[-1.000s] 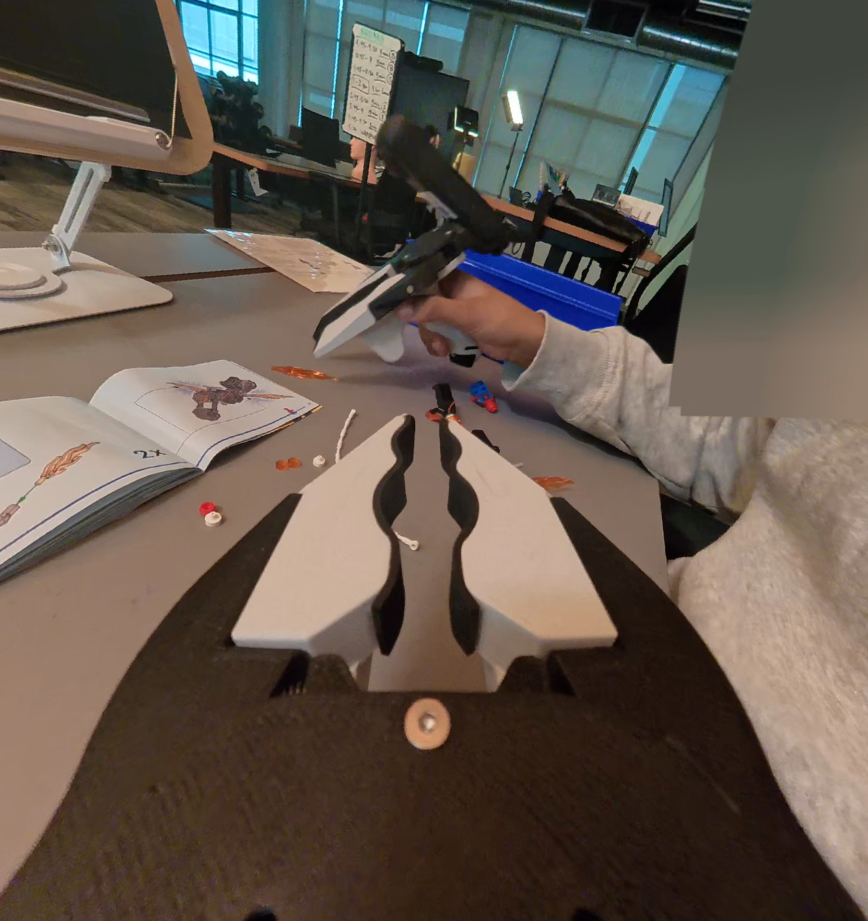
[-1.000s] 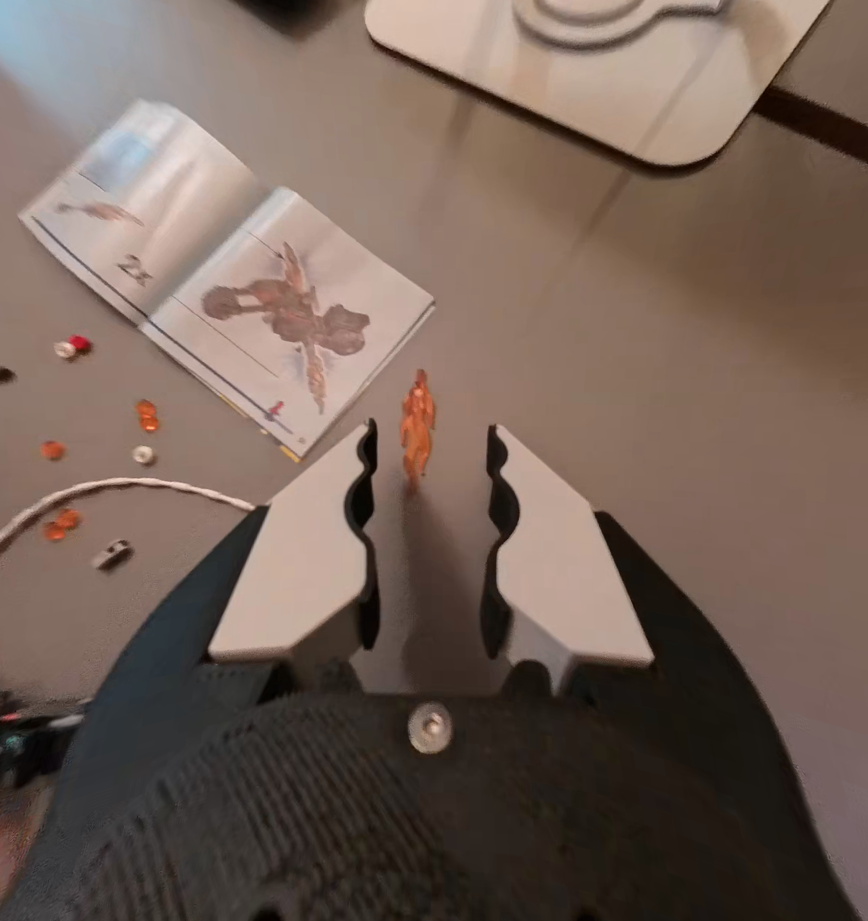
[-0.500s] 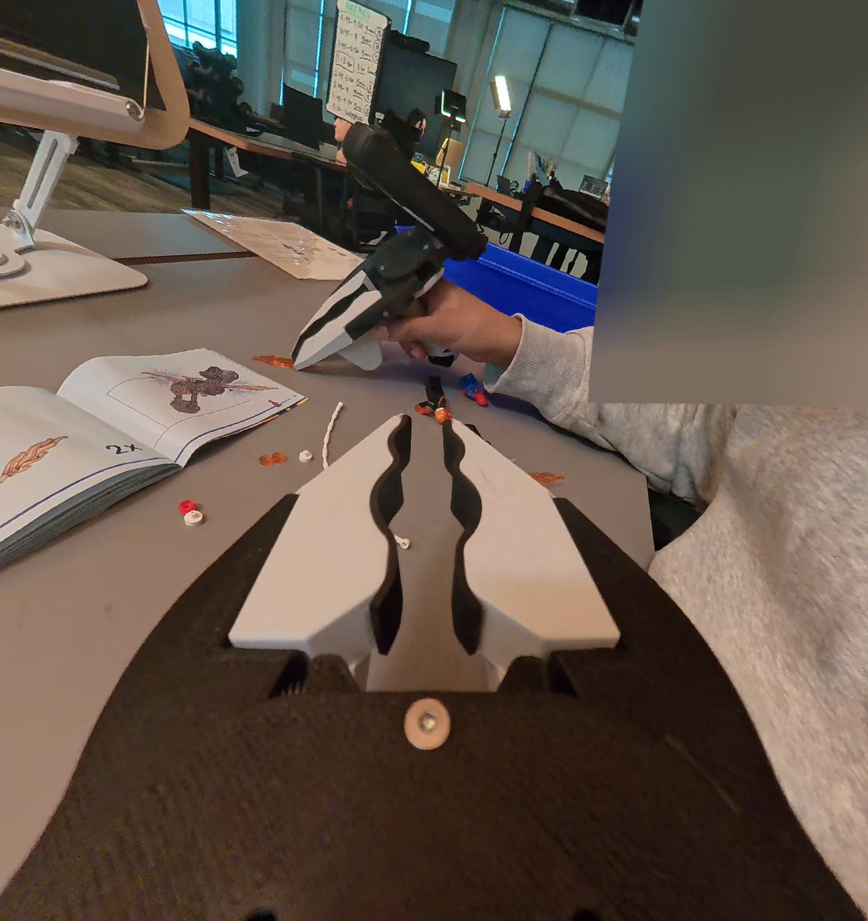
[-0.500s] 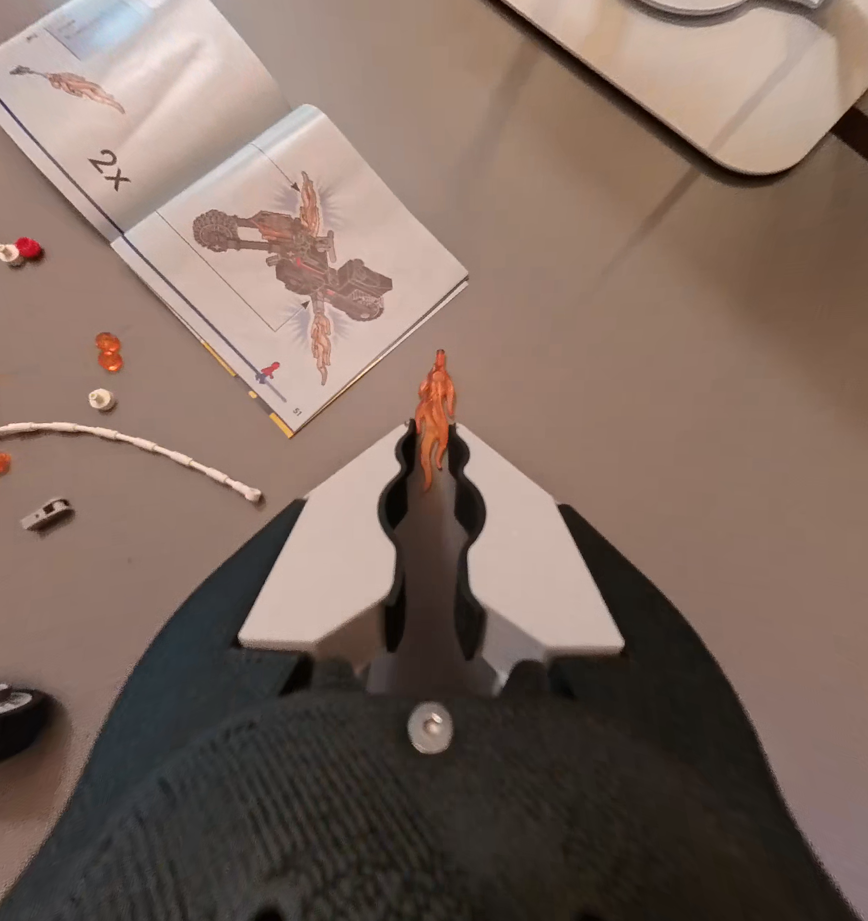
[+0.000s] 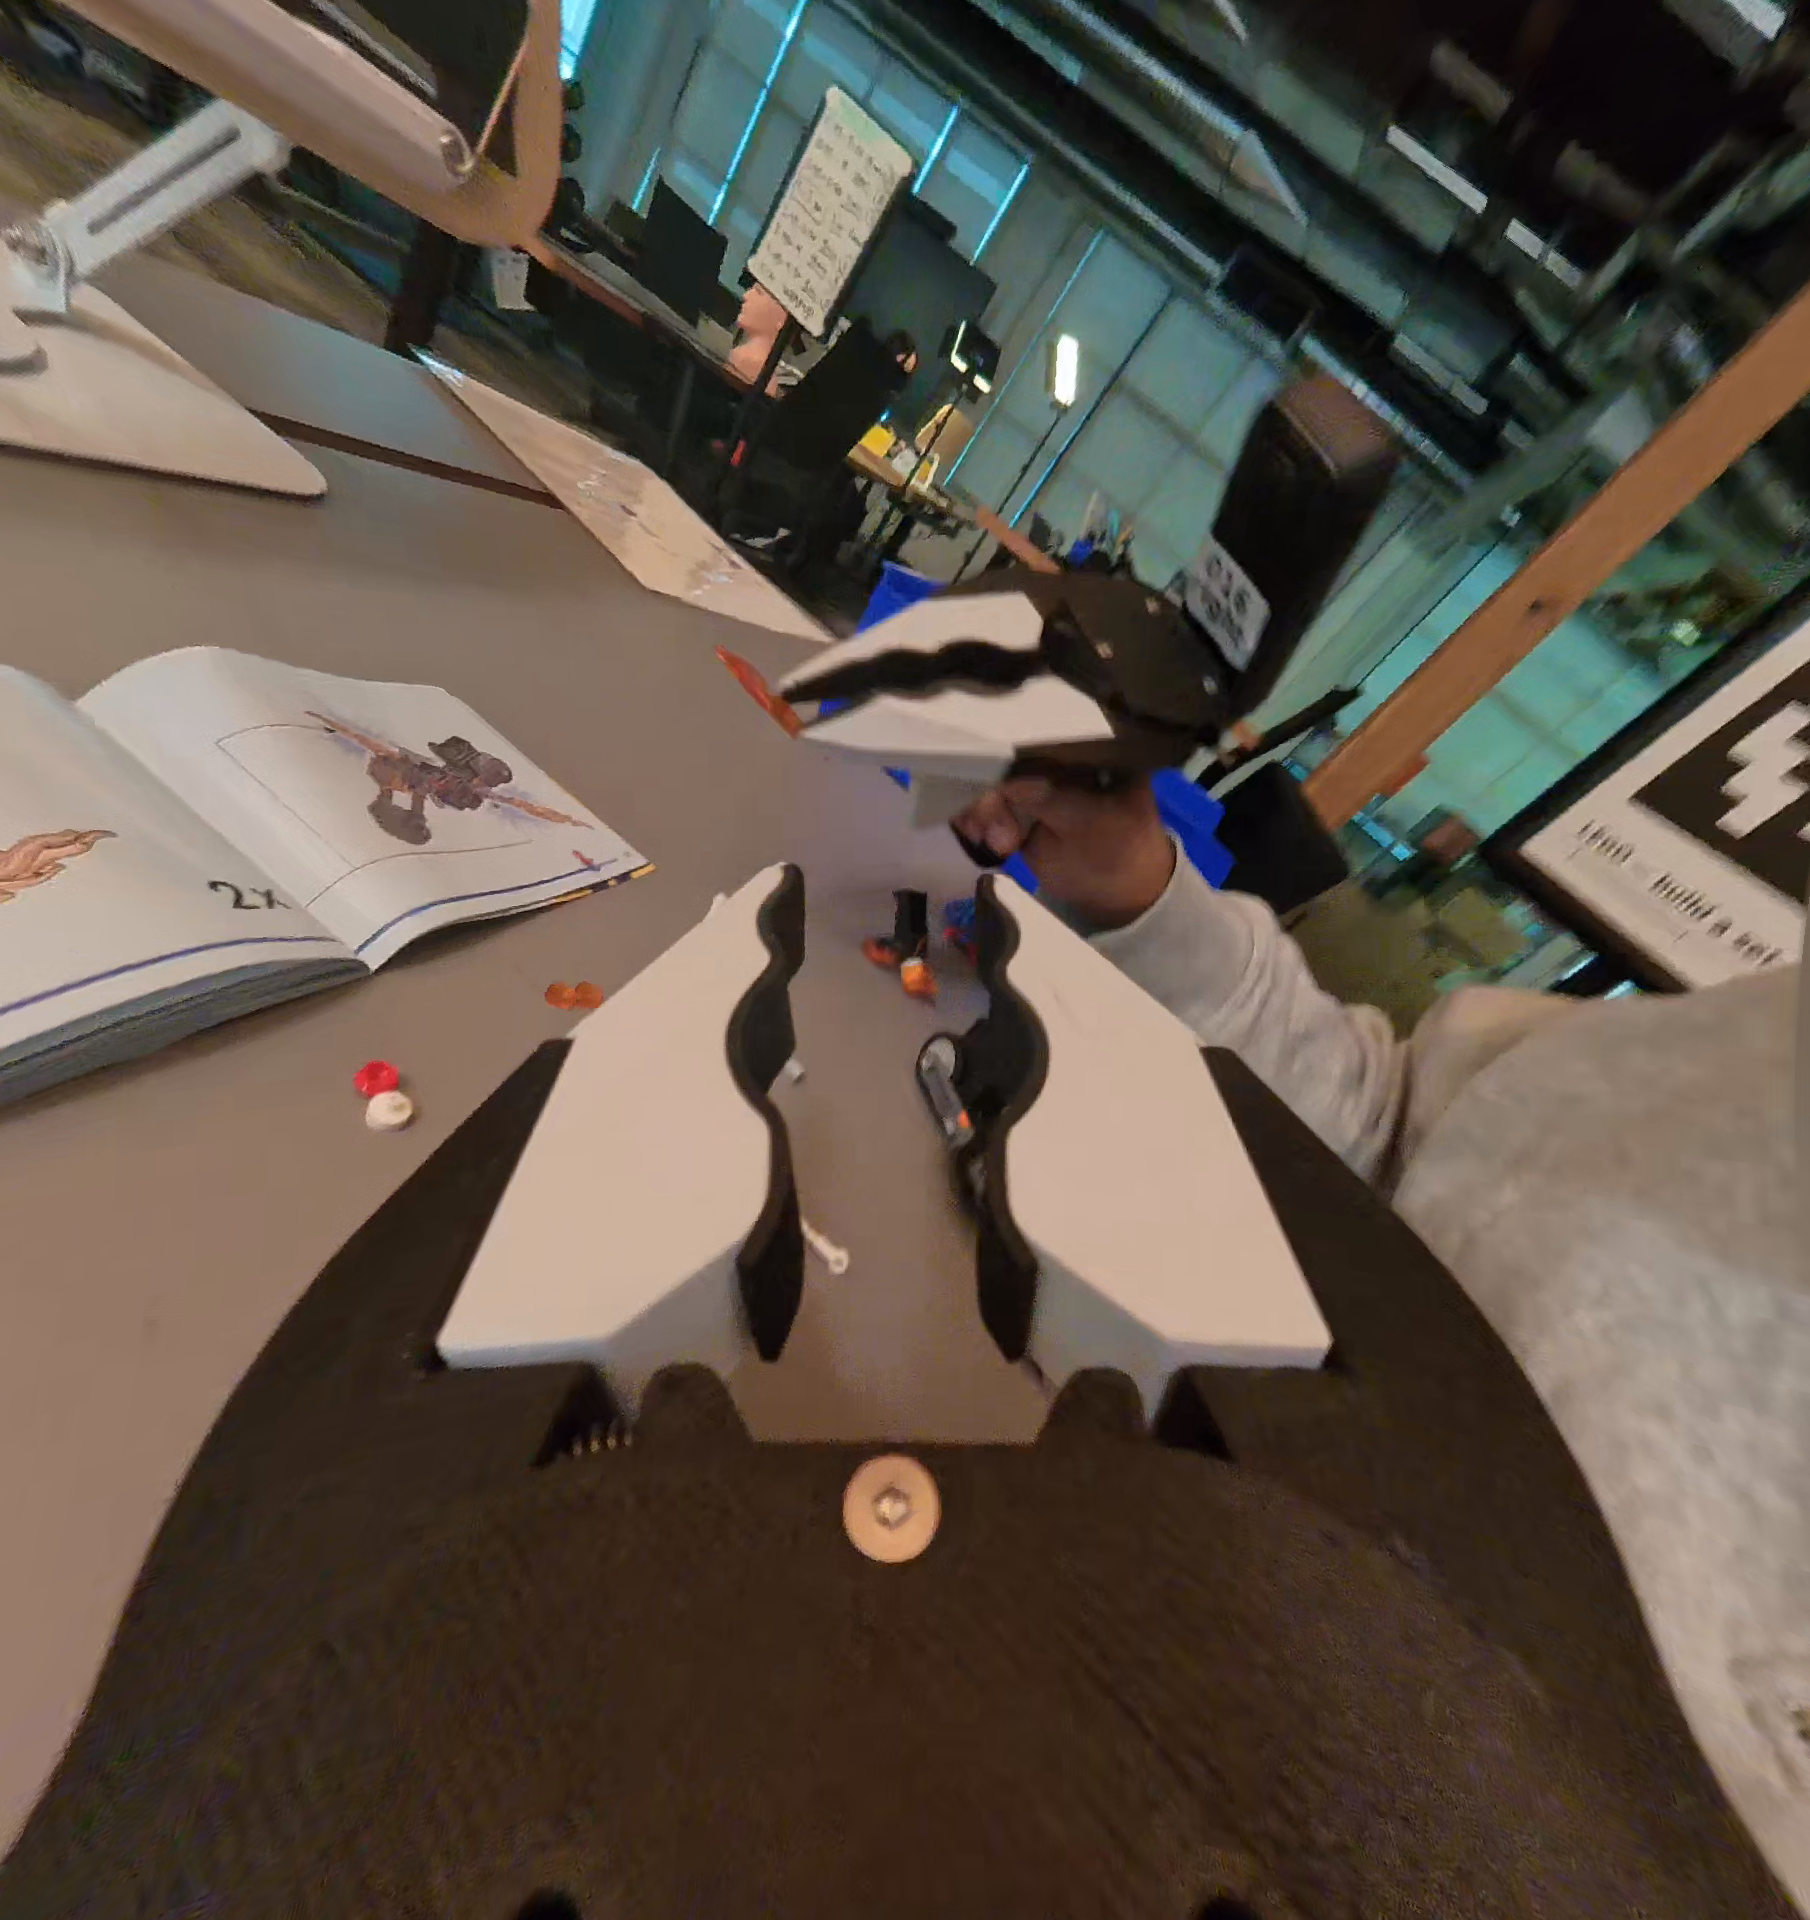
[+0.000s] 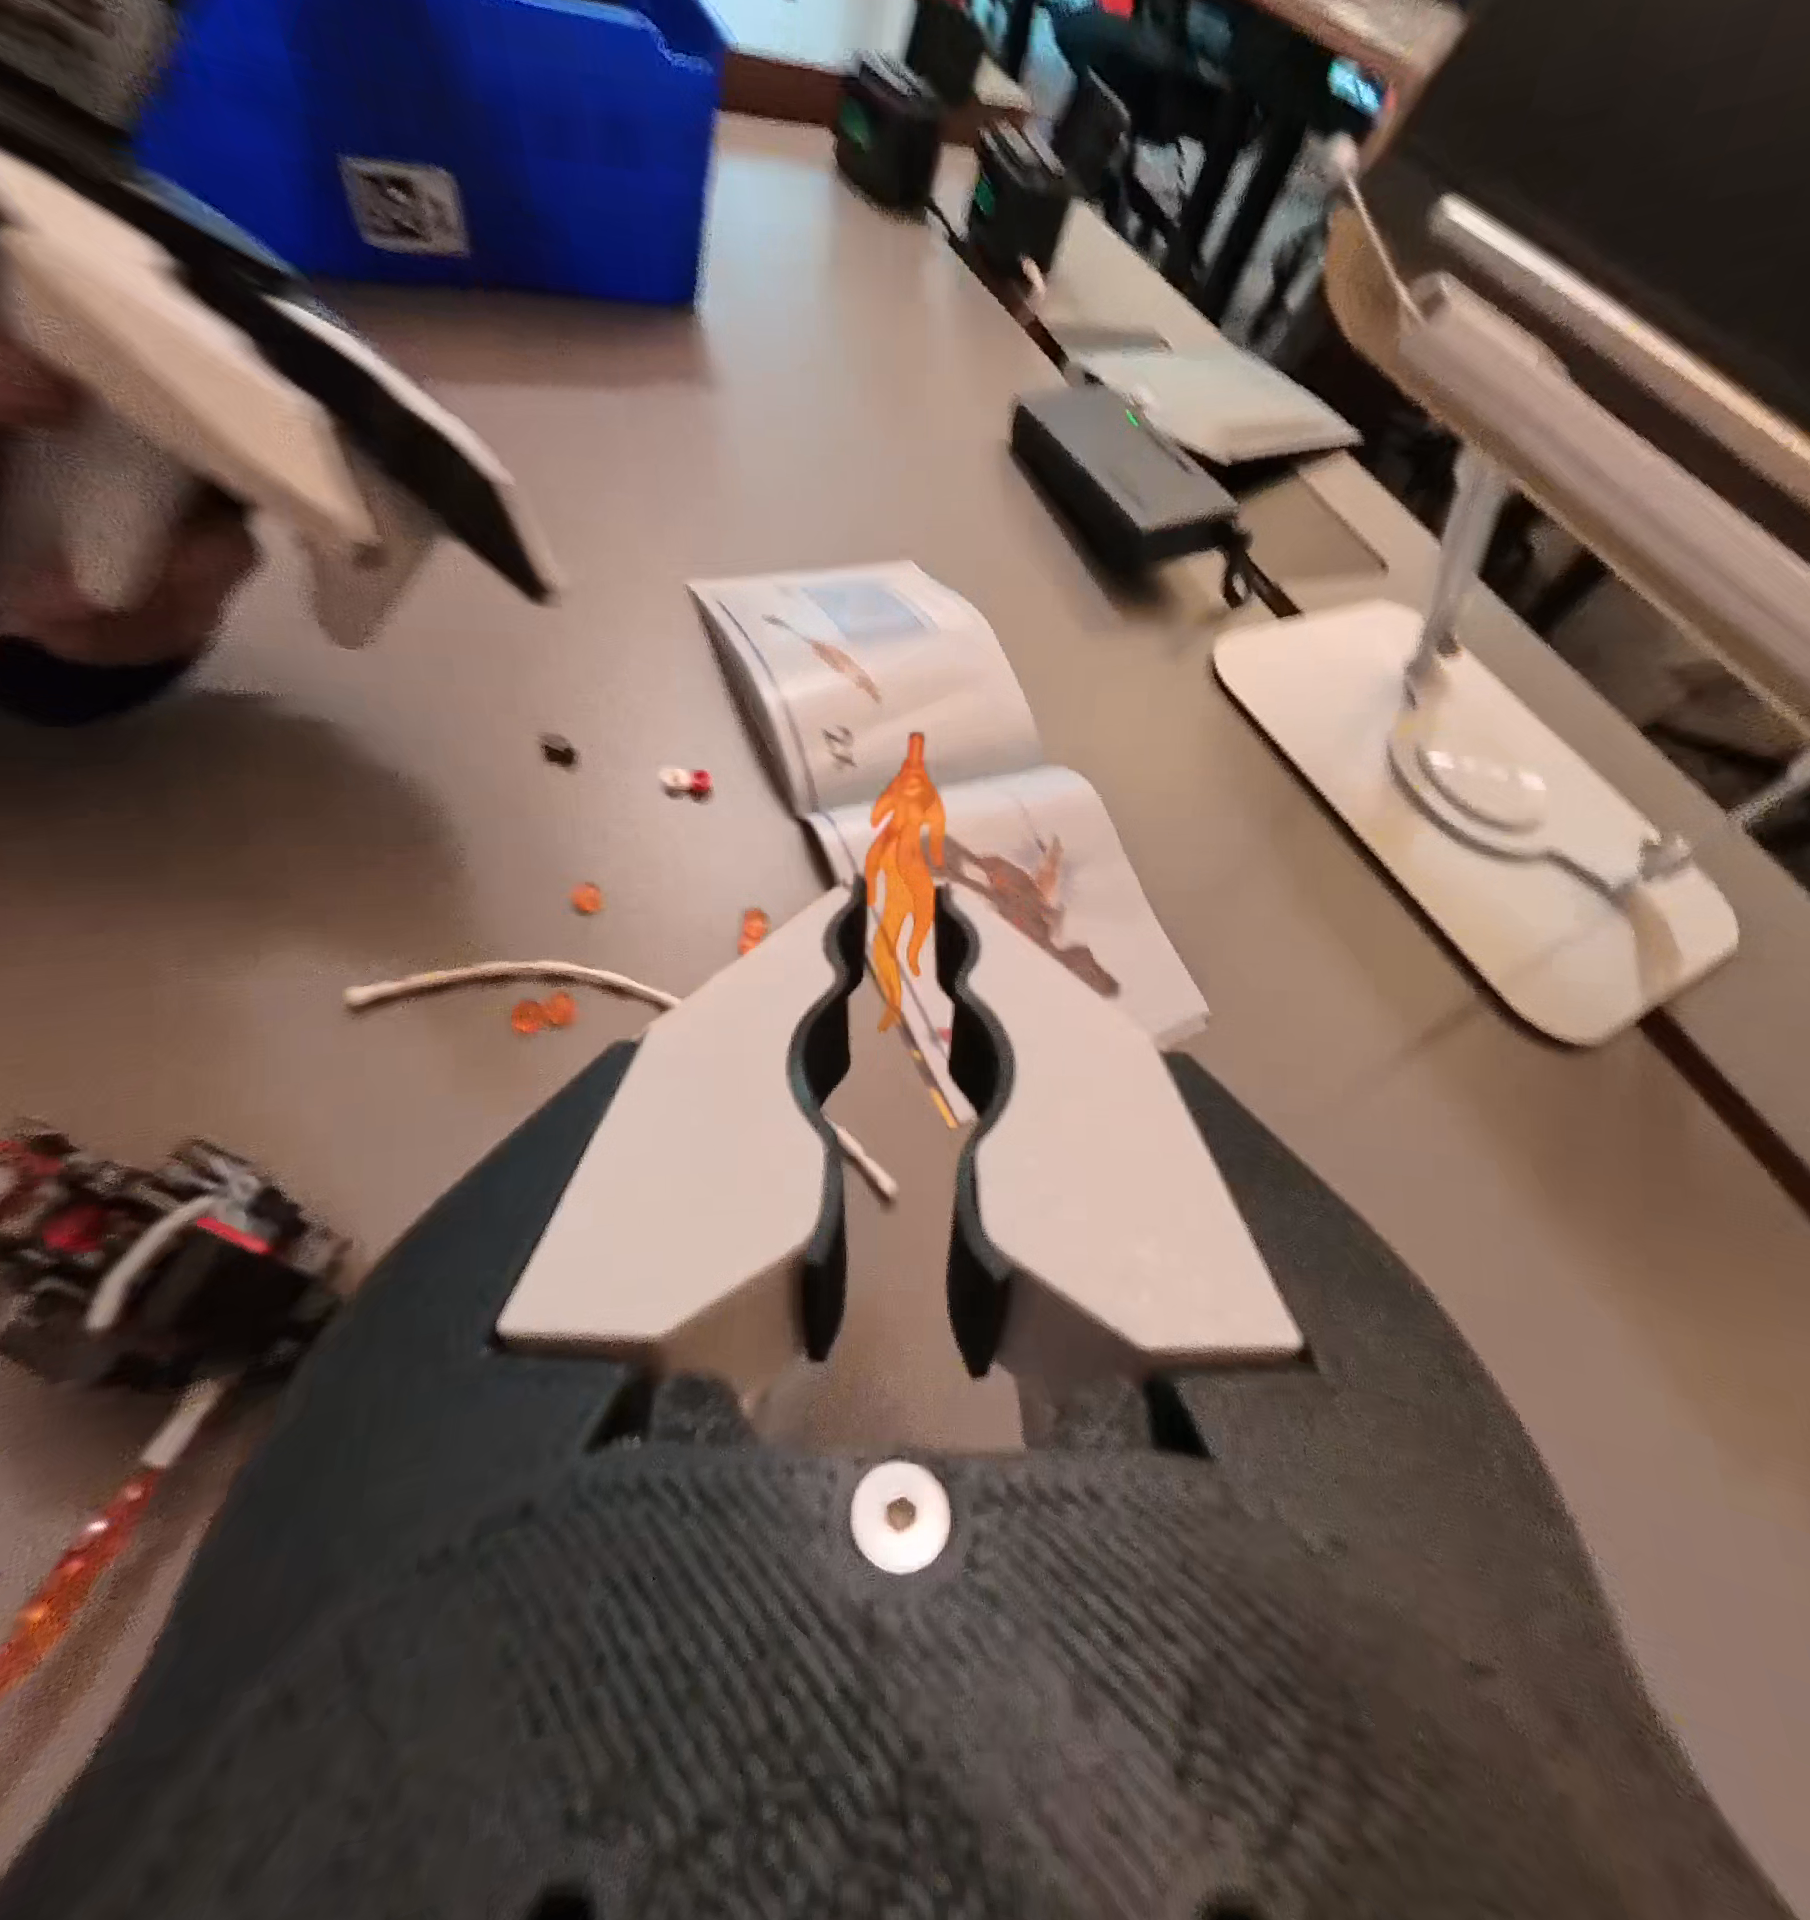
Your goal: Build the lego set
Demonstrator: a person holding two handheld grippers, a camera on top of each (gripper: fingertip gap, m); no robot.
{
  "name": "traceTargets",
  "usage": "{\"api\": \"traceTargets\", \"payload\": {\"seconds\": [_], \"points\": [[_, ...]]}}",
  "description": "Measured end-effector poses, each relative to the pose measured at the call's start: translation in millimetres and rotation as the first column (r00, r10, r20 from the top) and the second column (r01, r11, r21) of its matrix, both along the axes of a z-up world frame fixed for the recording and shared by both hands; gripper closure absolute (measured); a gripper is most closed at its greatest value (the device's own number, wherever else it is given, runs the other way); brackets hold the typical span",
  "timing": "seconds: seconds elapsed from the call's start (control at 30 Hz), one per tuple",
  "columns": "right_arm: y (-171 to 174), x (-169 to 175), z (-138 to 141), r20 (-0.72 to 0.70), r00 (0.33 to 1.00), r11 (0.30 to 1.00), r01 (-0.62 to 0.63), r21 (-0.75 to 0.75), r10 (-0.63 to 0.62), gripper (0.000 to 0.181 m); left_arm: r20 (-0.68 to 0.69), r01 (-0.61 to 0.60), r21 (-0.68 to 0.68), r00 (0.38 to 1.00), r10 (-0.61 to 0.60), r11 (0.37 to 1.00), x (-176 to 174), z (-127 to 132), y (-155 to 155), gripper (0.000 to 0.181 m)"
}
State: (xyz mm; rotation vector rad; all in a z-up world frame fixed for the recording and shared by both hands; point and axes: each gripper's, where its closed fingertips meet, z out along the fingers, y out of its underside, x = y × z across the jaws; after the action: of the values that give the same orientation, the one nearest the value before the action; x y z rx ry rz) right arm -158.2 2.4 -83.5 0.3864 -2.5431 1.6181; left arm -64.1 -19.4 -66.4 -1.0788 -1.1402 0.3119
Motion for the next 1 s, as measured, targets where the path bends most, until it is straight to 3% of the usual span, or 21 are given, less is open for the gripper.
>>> {"api": "traceTargets", "payload": {"seconds": [0.2, 0.37, 0.57, 0.9, 1.0], "points": [[-0.3, 48.5, 14.4, -0.036, 0.985, 0.981, -0.172, -0.09, 0.17, 0.171, -0.024, 0.071, 0.199, 0.997, -0.068, 0.977, -21.1, 15.1, -4.4, 0.15], [-0.8, 69.9, 11.9, -0.065, 0.969, 0.966, -0.244, -0.09, 0.239, 0.171, -0.016, 0.132, 0.287, 0.991, -0.133, 0.949, -20.2, 4.1, 3.6, 0.151], [-4.0, 76.8, 4.6, -0.099, 0.963, 0.964, -0.259, -0.066, 0.252, 0.171, -0.035, 0.167, 0.368, 0.986, -0.165, 0.915, -16.5, 5.0, 0.8, 0.159], [-7.7, 81.2, -0.4, -0.138, 0.958, 0.965, -0.258, -0.049, 0.25, 0.171, -0.038, 0.182, 0.394, 0.983, -0.182, 0.901, -13.9, 4.5, 1.4, 0.179], [-7.4, 79.4, 0.1, -0.148, 0.959, 0.967, -0.251, -0.05, 0.241, 0.171, -0.044, 0.182, 0.397, 0.983, -0.179, 0.9, -13.5, 5.3, 0.7, 0.178]]}}
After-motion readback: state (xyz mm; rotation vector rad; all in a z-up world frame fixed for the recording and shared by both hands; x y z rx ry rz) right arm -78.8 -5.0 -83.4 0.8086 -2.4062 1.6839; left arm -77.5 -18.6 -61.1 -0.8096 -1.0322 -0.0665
